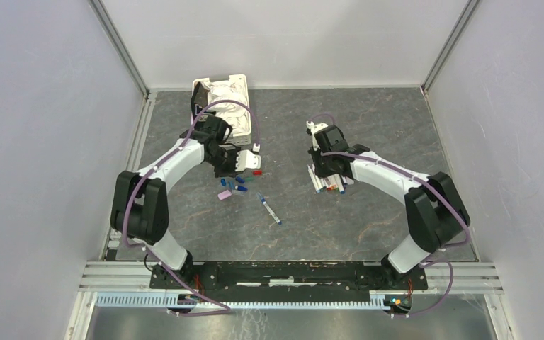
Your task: Open the pen caps
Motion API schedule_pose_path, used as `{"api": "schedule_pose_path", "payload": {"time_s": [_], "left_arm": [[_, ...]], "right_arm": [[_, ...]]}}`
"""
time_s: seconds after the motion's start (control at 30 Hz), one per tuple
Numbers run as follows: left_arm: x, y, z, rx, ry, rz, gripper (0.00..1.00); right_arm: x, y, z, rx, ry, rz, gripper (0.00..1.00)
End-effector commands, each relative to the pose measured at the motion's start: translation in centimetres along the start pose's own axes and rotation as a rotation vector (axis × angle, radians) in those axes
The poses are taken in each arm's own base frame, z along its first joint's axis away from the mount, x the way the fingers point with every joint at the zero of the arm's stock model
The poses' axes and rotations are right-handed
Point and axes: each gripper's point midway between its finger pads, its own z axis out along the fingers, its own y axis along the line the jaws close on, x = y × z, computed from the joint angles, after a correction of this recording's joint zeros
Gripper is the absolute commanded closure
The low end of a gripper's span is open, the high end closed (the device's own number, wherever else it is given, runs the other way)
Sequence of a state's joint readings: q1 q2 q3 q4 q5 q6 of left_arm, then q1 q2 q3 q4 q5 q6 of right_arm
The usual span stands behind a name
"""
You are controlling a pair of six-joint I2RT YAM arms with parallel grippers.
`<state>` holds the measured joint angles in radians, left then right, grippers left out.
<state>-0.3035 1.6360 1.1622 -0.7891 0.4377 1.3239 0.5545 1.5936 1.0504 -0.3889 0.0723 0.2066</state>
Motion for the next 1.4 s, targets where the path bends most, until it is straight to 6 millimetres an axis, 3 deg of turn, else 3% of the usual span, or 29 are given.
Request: {"api": "schedule_pose_path", "payload": {"time_s": [0.0, 0.3, 0.37, 0.43, 0.57, 0.67, 0.9, 1.03, 1.1, 1.13, 1.23, 1.27, 1.37], "left_arm": [[-0.8, 0.7, 0.5, -0.025, -0.036, -0.072, 0.67], [-2.2, 0.1, -0.3, 0.013, -0.083, -0.118, 0.62], [-2.9, 0.4, -1.0, 0.003, -0.103, -0.129, 0.61], [-3.8, 0.9, -2.0, -0.015, -0.128, -0.146, 0.59], [-6.3, 2.2, -4.6, -0.038, -0.178, -0.242, 0.43], [-7.6, 2.9, -6.5, -0.05, -0.187, -0.309, 0.38], [-9.0, 3.6, -9.7, -0.11, -0.194, -0.361, 0.33], [-9.7, 3.7, -11.1, -0.138, -0.209, -0.371, 0.32], [-9.8, 3.8, -11.8, -0.162, -0.209, -0.375, 0.24], [-9.8, 3.9, -12.2, -0.176, -0.207, -0.377, 0.18], [-10.0, 4.5, -13.6, -0.229, -0.209, -0.393, 0.15], [-10.1, 4.7, -14.0, -0.248, -0.214, -0.397, 0.08], [-10.3, 5.3, -15.4, -0.314, -0.234, -0.407, 0.0]], "right_arm": [[-1.2, -2.2, 1.5, 0.14, -0.037, -0.011, 1.0], [-0.4, -3.0, 3.3, 0.188, -0.009, -0.018, 1.0], [-0.1, -3.1, 3.5, 0.194, -0.007, -0.014, 0.96], [0.0, -3.3, 3.5, 0.206, -0.009, -0.011, 0.88], [-0.4, -3.4, 3.4, 0.212, -0.022, -0.009, 0.8], [-0.7, -3.4, 3.3, 0.214, -0.024, -0.008, 0.77], [-0.8, -3.7, 3.1, 0.232, -0.01, -0.027, 0.71], [-1.6, -3.8, 1.9, 0.234, -0.043, -0.016, 0.72], [-2.4, -3.7, 0.9, 0.232, -0.071, -0.008, 0.65], [-2.8, -3.6, 0.3, 0.226, -0.086, -0.003, 0.62], [-3.9, -2.0, -1.3, 0.174, -0.138, -0.011, 0.56], [-4.1, -1.2, -1.7, 0.148, -0.15, -0.019, 0.55], [-4.3, 3.2, -2.6, 0.031, -0.178, -0.079, 0.5]]}}
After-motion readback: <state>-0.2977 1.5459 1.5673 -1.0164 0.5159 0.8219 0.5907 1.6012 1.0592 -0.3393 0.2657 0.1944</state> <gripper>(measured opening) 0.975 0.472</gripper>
